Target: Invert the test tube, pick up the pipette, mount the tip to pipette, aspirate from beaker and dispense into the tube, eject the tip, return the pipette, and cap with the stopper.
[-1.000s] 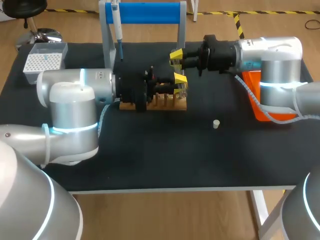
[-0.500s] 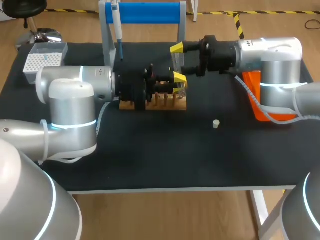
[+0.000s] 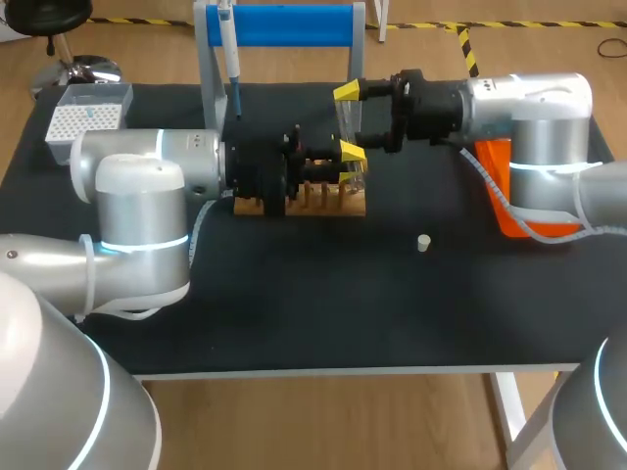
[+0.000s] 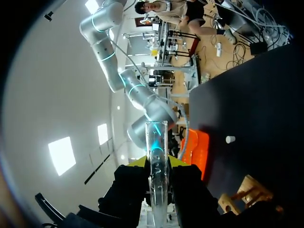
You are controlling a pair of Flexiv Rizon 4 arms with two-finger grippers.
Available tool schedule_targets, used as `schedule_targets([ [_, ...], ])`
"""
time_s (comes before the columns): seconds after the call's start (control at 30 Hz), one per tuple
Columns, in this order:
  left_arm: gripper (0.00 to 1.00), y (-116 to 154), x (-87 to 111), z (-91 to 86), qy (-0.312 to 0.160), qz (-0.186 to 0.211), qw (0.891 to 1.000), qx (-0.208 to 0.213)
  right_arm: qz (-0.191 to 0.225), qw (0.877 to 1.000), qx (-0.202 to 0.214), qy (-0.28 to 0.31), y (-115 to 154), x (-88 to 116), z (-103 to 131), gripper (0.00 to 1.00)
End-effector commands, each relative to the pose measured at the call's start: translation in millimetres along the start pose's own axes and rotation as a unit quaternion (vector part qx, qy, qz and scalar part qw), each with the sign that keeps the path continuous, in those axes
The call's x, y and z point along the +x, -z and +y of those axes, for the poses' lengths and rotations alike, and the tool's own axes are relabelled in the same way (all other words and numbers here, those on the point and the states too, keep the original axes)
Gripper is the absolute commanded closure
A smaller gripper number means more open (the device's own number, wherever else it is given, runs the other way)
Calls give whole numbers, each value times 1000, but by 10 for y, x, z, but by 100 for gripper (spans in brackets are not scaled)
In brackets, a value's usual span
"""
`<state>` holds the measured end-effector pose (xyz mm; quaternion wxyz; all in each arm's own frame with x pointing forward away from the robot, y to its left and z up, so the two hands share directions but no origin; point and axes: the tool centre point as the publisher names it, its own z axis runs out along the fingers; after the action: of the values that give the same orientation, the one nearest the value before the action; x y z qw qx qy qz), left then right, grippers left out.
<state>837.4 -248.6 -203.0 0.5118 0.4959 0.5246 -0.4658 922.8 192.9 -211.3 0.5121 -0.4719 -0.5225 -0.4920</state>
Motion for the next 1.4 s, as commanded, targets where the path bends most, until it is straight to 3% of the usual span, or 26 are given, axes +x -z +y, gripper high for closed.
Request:
schedule_targets([
  [0.03,100,-12,-2,6,0,0,1000,0,-8,1000,-2,25,60,9,-37,0],
  [0.4,100,-12,-2,6,0,0,1000,0,-41,991,-26,126,644,-31,-274,0],
  [0.6,100,-12,-2,6,0,0,1000,0,-76,977,-34,195,875,-104,-320,0],
  [0.93,100,-12,-2,6,0,0,1000,0,-191,925,-26,328,875,-349,-395,0],
  [1.2,100,-12,-2,6,0,0,1000,0,-254,879,-23,402,791,-514,-448,0],
  [1.4,100,-12,-2,6,0,0,1000,0,-282,856,-19,433,759,-634,-466,0],
])
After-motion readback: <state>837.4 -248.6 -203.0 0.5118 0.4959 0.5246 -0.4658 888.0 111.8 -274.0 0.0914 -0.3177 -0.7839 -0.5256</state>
